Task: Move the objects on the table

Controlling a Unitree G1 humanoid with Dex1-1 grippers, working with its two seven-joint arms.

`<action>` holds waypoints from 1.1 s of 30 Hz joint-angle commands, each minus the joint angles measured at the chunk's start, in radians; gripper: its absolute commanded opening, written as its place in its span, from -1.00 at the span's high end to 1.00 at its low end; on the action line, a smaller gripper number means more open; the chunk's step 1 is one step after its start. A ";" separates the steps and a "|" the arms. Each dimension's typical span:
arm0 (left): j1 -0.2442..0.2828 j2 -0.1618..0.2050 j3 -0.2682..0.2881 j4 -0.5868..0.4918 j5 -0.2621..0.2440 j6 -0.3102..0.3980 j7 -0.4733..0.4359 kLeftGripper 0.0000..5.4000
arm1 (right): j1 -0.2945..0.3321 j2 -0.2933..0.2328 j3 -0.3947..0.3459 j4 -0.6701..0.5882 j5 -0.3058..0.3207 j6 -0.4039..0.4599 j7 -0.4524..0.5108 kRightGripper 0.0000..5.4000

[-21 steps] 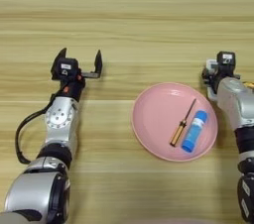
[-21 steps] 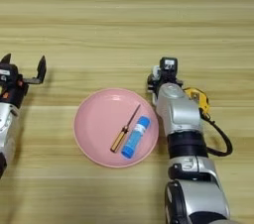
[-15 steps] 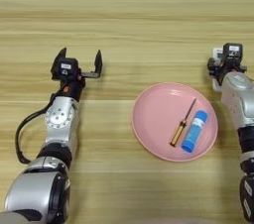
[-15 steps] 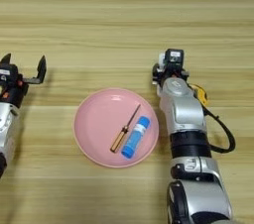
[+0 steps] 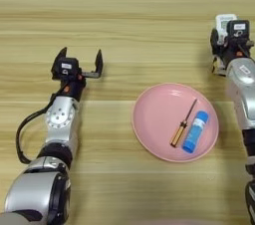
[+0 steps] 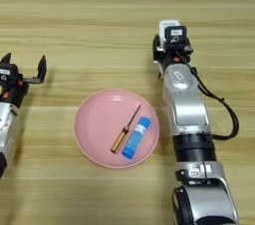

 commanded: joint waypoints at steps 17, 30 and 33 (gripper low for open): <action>-0.017 -0.001 -0.001 0.014 0.011 -0.009 0.002 -1.00 | 0.159 -0.090 0.130 -0.343 0.134 0.028 0.385 -0.07; -0.013 -0.005 -0.004 0.010 0.014 -0.010 0.005 -1.00 | 0.198 -0.243 0.262 -0.422 0.255 0.277 0.688 -0.07; -0.012 -0.006 -0.005 0.009 0.015 -0.011 0.007 -1.00 | 0.193 -0.263 0.292 -0.411 0.256 0.326 0.720 -0.07</action>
